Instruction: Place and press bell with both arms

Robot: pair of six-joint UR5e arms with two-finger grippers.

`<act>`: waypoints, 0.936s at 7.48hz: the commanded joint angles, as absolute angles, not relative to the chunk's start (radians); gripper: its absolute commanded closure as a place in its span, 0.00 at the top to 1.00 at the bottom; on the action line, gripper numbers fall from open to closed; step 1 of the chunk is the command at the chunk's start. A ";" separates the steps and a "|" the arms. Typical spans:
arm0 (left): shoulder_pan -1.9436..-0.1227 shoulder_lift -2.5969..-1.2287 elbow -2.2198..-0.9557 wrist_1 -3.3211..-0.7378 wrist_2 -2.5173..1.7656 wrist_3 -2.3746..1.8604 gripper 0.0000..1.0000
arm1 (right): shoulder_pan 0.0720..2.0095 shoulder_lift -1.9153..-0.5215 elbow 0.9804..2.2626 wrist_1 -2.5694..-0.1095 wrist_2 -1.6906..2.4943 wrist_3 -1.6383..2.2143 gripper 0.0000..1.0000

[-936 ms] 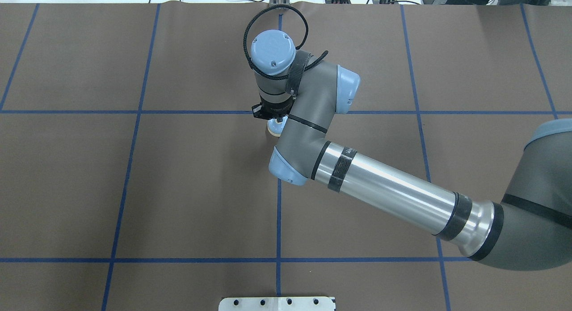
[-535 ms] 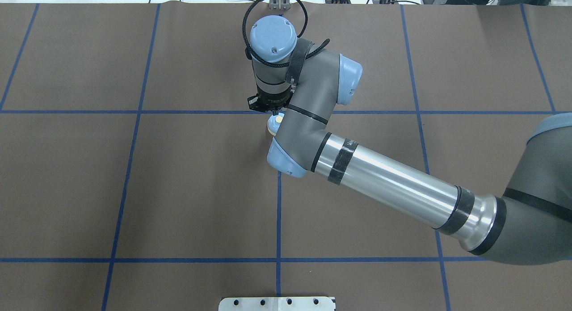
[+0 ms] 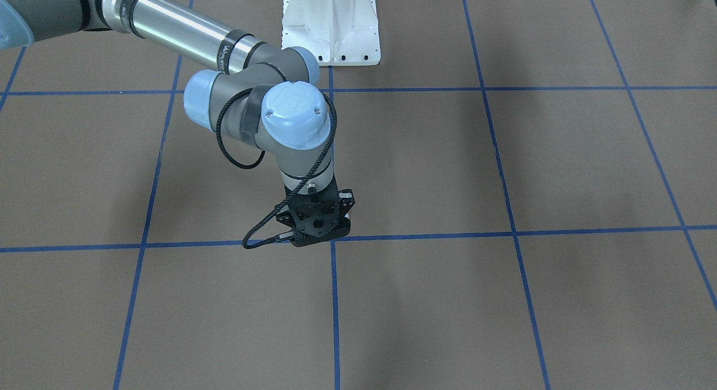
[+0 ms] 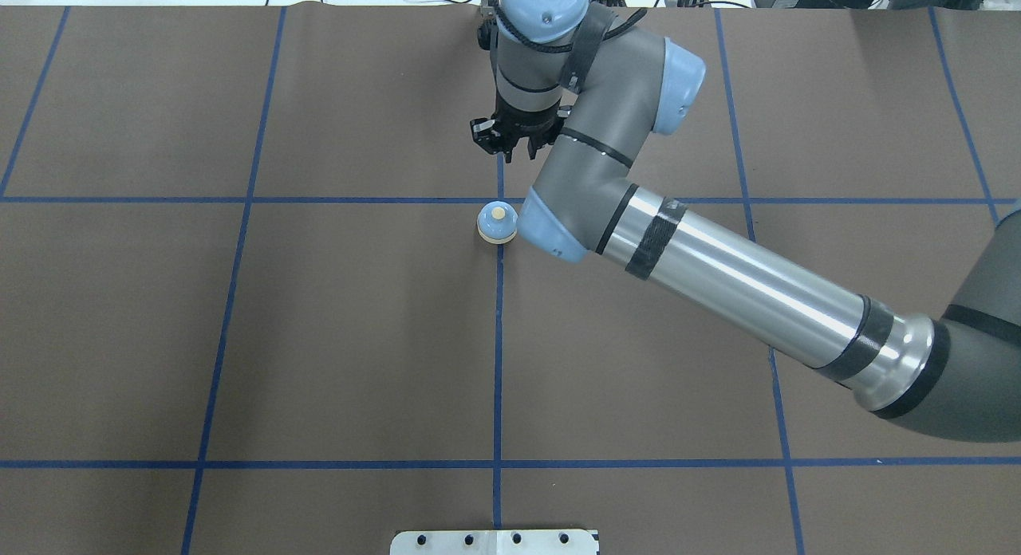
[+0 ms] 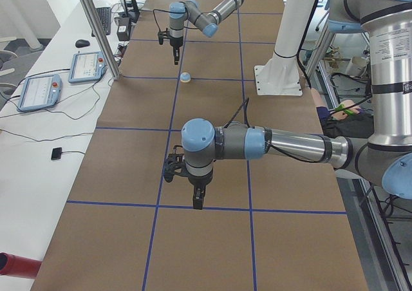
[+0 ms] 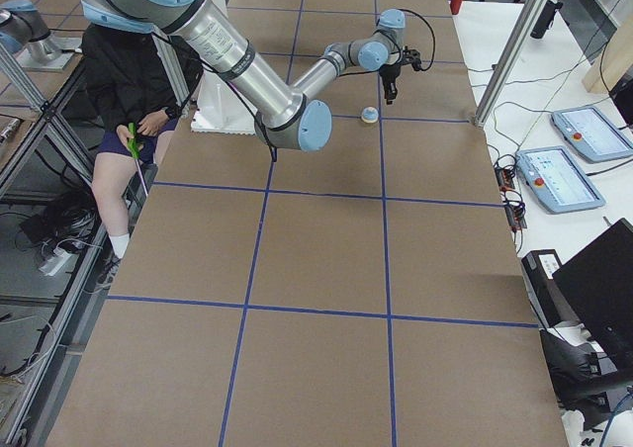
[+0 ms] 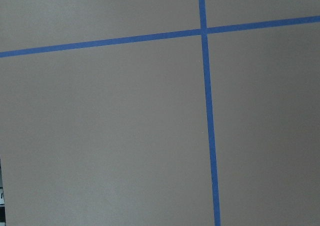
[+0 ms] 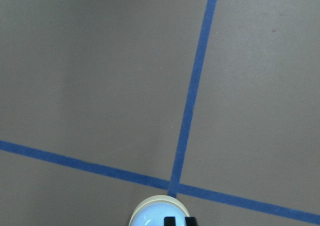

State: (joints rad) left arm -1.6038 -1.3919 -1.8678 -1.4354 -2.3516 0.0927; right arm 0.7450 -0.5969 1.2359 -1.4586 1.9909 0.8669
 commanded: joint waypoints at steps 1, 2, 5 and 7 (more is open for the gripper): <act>-1.605 -1.385 -1.850 -1.511 -2.415 0.019 1.00 | 0.878 -0.720 1.358 -1.506 2.106 0.730 0.99; -1.605 -1.353 -1.855 -1.553 -2.411 0.023 1.00 | 0.935 -0.779 1.414 -1.553 2.120 0.630 0.99; -1.605 -1.364 -1.856 -1.588 -2.419 0.020 1.00 | 1.190 -1.001 1.489 -1.555 2.334 0.383 0.99; -1.606 -1.358 -1.864 -1.591 -2.419 0.025 1.00 | 1.294 -1.174 1.572 -1.551 2.335 0.204 1.00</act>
State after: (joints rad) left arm -1.6050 -1.3595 -1.8577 -1.5890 -2.4186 0.0225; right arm 1.2176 -1.0590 1.5205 -1.5524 2.3205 0.3338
